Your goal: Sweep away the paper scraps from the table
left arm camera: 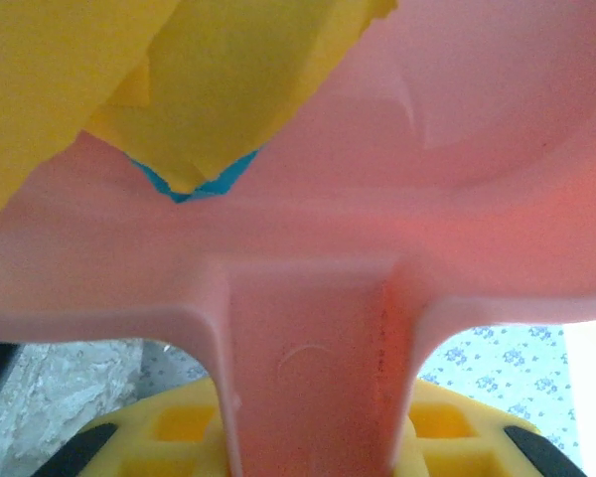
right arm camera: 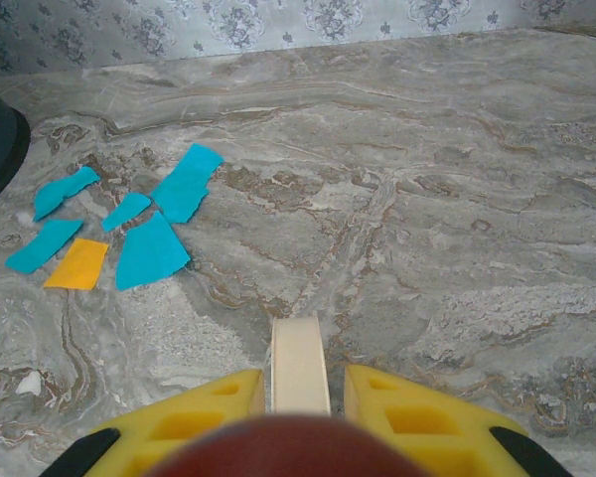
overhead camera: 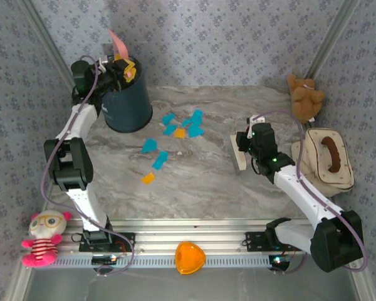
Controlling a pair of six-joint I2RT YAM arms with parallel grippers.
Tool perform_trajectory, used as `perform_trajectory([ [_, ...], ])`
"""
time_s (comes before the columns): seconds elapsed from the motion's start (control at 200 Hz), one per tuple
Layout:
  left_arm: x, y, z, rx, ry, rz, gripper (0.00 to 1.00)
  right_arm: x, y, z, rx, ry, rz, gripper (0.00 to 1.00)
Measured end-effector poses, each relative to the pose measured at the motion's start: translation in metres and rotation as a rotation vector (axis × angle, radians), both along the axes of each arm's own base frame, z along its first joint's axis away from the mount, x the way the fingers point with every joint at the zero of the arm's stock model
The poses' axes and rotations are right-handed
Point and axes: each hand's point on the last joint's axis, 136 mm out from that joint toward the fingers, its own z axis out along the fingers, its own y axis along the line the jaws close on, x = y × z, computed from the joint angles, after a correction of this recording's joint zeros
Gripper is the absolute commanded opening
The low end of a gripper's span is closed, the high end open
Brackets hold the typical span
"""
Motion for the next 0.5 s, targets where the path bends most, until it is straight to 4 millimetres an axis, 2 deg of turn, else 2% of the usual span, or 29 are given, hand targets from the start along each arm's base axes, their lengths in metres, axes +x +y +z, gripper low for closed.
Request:
perform_trajectory([
  [0.19,0.001,0.002,-0.001,-0.074,0.036,0.016,0.0,0.0,0.0,-0.001,-0.001,0.003,0.0,0.0],
  [0.5,0.004,0.003,0.022,-0.193,0.01,0.016,0.0,0.0,0.0,-0.002,-0.002,0.006,0.0,0.0],
])
